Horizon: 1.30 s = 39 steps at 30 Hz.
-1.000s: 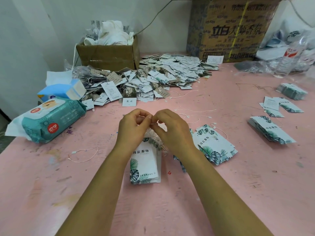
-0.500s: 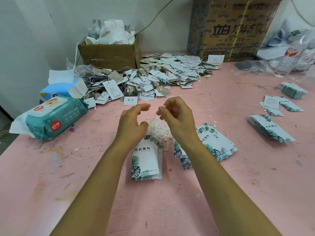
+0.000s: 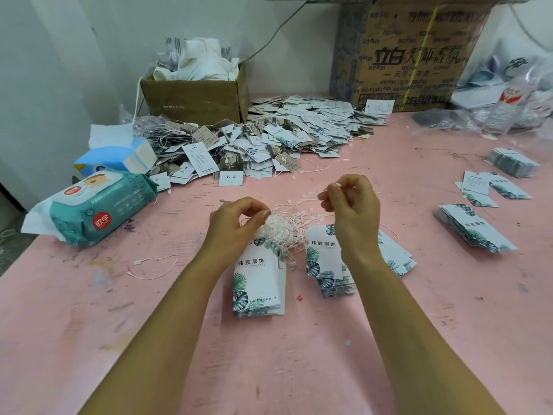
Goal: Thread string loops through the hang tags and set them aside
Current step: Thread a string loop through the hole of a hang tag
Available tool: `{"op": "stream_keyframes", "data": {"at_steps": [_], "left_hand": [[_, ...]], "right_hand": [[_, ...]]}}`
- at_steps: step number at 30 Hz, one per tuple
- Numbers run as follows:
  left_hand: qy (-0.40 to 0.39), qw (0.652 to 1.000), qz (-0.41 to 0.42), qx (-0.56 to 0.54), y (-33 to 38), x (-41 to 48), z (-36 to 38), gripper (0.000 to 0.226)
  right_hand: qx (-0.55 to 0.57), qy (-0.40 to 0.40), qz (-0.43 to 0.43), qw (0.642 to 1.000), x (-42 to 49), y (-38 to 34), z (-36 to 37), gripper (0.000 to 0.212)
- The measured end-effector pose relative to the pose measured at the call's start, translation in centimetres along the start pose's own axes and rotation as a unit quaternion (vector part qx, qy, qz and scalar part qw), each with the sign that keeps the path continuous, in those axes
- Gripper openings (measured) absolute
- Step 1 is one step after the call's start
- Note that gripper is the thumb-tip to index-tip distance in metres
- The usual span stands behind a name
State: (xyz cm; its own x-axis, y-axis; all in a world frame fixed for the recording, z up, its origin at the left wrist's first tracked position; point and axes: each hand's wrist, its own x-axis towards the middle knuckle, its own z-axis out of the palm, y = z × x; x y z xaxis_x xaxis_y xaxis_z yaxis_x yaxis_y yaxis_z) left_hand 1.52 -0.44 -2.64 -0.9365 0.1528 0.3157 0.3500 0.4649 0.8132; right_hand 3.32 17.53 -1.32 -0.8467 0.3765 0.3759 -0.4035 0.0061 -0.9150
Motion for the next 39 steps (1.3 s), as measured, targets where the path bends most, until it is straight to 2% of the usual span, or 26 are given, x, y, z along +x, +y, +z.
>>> {"op": "stream_keyframes", "data": {"at_steps": [4,7,10,12,14,15,17,19,20,23,25,27,31,34,36,39], "left_hand": [[0.019,0.995,-0.033,0.091,-1.0,-0.1,0.0,0.016],[0.026,0.994,-0.042,0.094,-1.2,-0.2,-0.2,0.016],[0.033,0.996,-0.023,0.084,-0.7,-0.3,-0.2,0.018],[0.031,0.995,-0.002,0.094,0.0,-0.5,-0.1,0.017],[0.022,0.994,0.020,0.109,0.8,-0.5,0.1,0.014],[0.019,0.993,0.029,0.114,1.2,-0.6,0.3,0.012],[0.017,0.992,0.049,0.117,1.9,-0.7,0.7,0.010],[0.018,0.991,0.066,0.117,2.5,-0.8,1.2,0.008],[0.019,0.991,0.071,0.114,2.8,-0.9,1.4,0.008],[0.019,0.992,0.063,0.103,3.0,-1.1,1.6,0.010],[0.014,0.994,0.043,0.098,2.7,-1.3,1.3,0.010],[0.007,0.996,0.011,0.090,1.9,-1.7,0.8,0.012],[-0.028,0.996,-0.049,0.072,0.2,-2.6,-0.5,0.030],[-0.068,0.995,-0.071,0.026,-0.6,-3.0,-1.7,0.039],[-0.099,0.992,-0.081,0.011,-1.1,-3.2,-2.5,0.048],[-0.134,0.987,-0.088,0.012,-1.8,-3.4,-3.0,0.049]], "right_hand": [[0.062,0.095,0.022,0.993,0.2,0.2,-1.1,0.023],[0.060,0.109,0.063,0.990,0.4,0.3,-1.6,0.022],[-0.064,0.035,0.132,0.989,0.5,0.8,-2.0,0.012],[-0.227,-0.024,0.125,0.966,0.1,1.3,-2.1,0.032],[-0.314,-0.061,0.041,0.947,-0.4,1.2,-1.8,0.057],[-0.301,-0.089,-0.002,0.949,-0.6,1.0,-1.7,0.063],[-0.230,-0.197,-0.041,0.952,-0.9,0.5,-1.5,0.067],[-0.194,-0.298,-0.045,0.934,-1.3,0.5,-1.2,0.060],[-0.193,-0.319,-0.052,0.927,-1.5,0.7,-1.0,0.053],[-0.208,-0.297,-0.073,0.929,-1.4,1.2,-0.8,0.031],[-0.214,-0.263,-0.094,0.936,-1.3,1.4,-1.0,0.026],[-0.205,-0.224,-0.107,0.947,-1.0,1.3,-1.3,0.025],[-0.144,-0.140,-0.081,0.976,-0.4,1.0,-1.9,0.029],[-0.128,-0.113,-0.070,0.983,-0.1,0.8,-2.7,0.029],[-0.173,-0.109,-0.074,0.976,0.1,0.7,-3.5,0.032],[-0.272,-0.127,-0.059,0.952,0.5,0.5,-4.7,0.029]]}}
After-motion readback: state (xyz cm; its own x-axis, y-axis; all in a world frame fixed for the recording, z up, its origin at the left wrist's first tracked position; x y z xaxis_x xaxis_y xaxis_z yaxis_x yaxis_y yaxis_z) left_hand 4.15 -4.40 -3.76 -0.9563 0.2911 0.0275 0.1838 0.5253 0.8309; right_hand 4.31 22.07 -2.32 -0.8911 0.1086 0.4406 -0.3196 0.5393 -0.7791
